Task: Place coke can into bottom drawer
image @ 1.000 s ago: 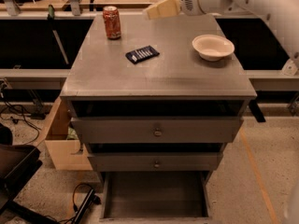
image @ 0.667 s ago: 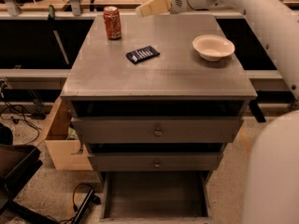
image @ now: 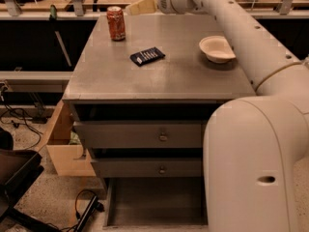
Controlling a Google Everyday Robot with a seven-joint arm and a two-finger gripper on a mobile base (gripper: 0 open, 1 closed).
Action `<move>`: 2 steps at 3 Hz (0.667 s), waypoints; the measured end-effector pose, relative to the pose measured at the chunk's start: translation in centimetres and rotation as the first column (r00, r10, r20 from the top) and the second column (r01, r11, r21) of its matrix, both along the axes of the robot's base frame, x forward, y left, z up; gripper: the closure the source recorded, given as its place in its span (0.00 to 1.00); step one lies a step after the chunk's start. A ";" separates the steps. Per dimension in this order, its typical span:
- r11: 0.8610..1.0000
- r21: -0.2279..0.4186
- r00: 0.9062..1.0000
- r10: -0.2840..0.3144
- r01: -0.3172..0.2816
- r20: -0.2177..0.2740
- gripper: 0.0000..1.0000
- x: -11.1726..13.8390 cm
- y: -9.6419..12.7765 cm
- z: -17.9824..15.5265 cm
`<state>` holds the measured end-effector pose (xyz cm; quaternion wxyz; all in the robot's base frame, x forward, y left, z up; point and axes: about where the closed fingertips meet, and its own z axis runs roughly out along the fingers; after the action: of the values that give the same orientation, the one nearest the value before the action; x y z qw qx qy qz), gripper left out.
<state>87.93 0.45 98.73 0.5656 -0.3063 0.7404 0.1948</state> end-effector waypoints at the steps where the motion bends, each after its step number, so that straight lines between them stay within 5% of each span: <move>1: 0.999 0.049 1.000 0.024 -0.024 0.004 0.00 2.3 3.2 -1.0; 2: 0.996 0.073 0.998 0.055 -0.055 0.002 0.00 3.8 6.1 -1.8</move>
Offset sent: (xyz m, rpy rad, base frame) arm 0.0751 0.0885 -0.0140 0.1005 -0.0017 0.0908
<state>91.70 6.56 96.94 0.5710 -0.3058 0.7240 0.2371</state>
